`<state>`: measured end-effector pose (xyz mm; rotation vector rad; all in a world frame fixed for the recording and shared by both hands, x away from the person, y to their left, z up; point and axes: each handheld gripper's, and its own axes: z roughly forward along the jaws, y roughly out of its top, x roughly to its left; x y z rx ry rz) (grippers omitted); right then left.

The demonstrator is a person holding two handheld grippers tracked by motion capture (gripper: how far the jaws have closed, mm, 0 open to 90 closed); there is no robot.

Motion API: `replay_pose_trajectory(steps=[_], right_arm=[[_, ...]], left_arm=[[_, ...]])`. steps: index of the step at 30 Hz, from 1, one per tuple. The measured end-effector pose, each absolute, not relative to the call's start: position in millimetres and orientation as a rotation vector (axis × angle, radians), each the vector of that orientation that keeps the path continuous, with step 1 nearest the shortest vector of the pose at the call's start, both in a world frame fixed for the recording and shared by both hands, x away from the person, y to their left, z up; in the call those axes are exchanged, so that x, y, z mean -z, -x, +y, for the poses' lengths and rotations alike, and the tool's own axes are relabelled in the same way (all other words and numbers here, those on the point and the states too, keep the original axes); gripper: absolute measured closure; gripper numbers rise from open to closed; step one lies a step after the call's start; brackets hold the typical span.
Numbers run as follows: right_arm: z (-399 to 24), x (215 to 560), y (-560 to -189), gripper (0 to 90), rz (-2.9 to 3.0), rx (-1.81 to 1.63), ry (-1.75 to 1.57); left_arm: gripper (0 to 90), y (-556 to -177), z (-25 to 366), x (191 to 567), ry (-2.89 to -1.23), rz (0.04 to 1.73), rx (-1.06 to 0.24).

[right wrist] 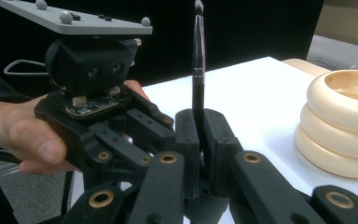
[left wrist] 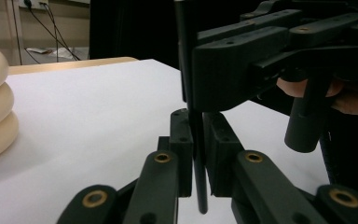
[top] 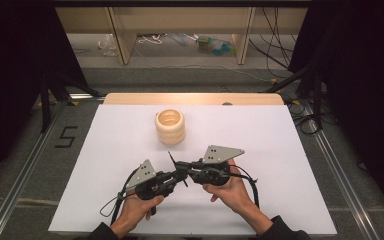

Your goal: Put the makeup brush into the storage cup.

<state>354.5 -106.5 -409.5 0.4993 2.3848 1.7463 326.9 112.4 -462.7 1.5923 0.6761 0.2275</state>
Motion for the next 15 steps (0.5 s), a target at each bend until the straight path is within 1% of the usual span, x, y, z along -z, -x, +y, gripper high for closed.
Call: replay_pose_trajectory(steps=[7,9,11,13,15], right_arm=[[-106,410,-354,84.6,2.376,-1.750,-0.500],[-107,408,-354,78.4,2.379,-1.756,-0.518],[-108,406,-354,70.1,2.343,-1.765,-0.552],[-111,404,-355,67.6,2.337,-1.779,-0.576],[-117,402,-356,61.8,2.312,-1.745,-0.600]], left_arm=[[85.2,-328,115,463,-1.599,0.681,-0.232],[85.2,-328,115,463,-1.599,0.697,-0.233],[85.2,-329,116,463,-1.588,0.703,-0.232],[85.2,-331,119,462,-1.596,0.698,-0.248],[85.2,-332,121,462,-1.596,0.705,-0.257]])
